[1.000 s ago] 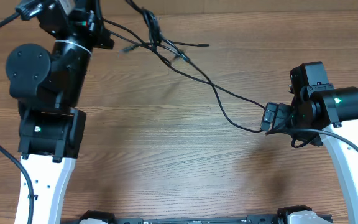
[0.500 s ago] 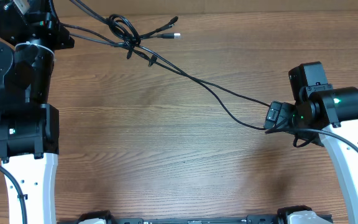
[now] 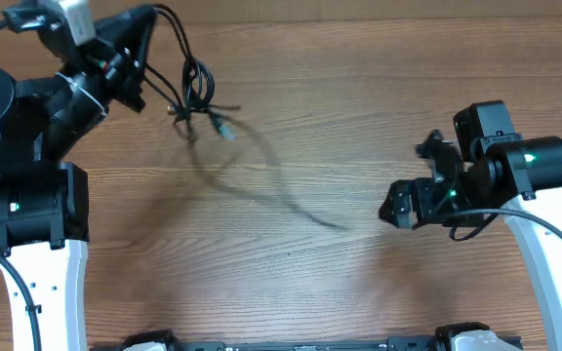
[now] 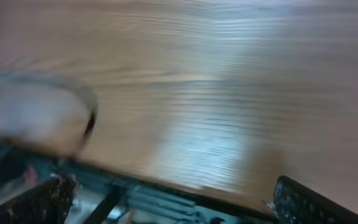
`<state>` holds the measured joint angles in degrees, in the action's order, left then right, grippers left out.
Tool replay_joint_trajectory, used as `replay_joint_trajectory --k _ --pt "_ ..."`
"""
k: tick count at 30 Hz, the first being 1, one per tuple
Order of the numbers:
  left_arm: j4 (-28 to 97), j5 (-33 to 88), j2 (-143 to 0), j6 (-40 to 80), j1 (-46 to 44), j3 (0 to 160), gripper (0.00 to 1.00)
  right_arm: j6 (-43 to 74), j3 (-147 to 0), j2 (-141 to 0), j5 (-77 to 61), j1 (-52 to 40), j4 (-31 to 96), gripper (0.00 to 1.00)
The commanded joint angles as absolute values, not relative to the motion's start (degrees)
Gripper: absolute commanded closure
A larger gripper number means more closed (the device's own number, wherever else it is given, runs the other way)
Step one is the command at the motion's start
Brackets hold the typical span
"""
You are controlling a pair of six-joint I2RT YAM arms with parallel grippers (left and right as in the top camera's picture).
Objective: Untangle cables
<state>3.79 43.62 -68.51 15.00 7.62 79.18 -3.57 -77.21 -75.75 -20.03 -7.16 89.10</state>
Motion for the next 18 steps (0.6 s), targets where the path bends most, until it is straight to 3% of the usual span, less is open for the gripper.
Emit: replay_joint_trajectory --k 1,5,12,18 --pt "3.18 56.38 -68.51 12.64 8.03 81.28 0.96 -15.97 -76.90 -72.34 -33.50 -7.03 89.30 0.00" --pt "3.16 56.88 -68.93 12.64 5.45 81.28 0.96 -16.14 -76.90 -69.14 -33.65 -7.03 88.92 0.00" --pt "-0.40 50.11 -68.99 12.88 -11.35 81.28 0.96 -25.78 -76.90 -65.54 -48.73 -7.03 83.61 0.01" --pt "-5.45 47.55 -68.99 13.76 -21.61 81.28 0.96 -29.04 -76.90 -65.30 -49.60 -7.03 82.78 0.05"
